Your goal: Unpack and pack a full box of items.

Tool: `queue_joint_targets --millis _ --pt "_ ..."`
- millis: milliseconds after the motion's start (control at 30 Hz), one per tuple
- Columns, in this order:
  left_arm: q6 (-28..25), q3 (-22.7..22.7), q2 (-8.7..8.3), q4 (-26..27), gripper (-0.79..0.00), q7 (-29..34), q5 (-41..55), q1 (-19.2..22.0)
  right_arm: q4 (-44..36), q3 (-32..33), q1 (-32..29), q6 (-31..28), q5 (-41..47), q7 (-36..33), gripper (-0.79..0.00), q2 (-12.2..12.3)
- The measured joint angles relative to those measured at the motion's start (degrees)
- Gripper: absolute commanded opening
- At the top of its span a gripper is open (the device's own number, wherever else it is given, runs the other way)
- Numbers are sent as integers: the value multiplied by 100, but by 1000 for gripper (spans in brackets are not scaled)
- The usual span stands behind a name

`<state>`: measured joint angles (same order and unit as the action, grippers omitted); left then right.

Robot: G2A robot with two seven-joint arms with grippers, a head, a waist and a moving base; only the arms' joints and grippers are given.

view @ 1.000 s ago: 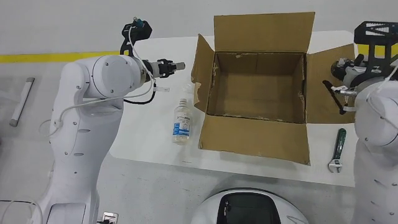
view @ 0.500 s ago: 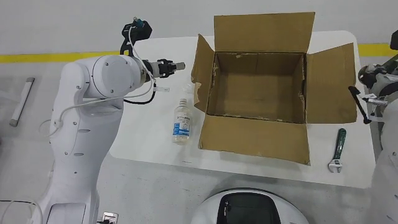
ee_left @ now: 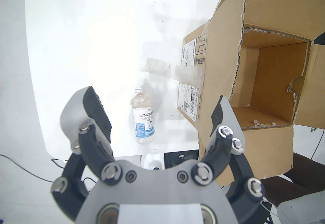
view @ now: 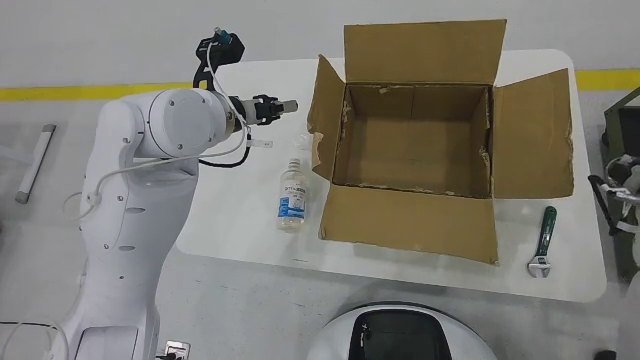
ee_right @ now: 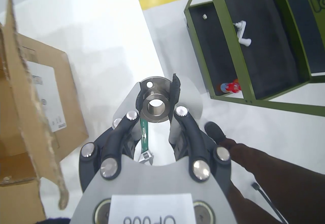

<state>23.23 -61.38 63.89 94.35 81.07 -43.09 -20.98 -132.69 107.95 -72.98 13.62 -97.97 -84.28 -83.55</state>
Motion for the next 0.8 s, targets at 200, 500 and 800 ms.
queue_joint_targets --millis 200,500,800 --pt "0 0 0 0 0 0 0 0 396 81 -494 194 193 236 -785 -33" --pt "0 0 0 0 0 0 0 0 1014 60 -762 244 363 552 -785 -50" --pt "0 0 0 0 0 0 0 0 1338 7 -851 246 448 671 -785 -54"
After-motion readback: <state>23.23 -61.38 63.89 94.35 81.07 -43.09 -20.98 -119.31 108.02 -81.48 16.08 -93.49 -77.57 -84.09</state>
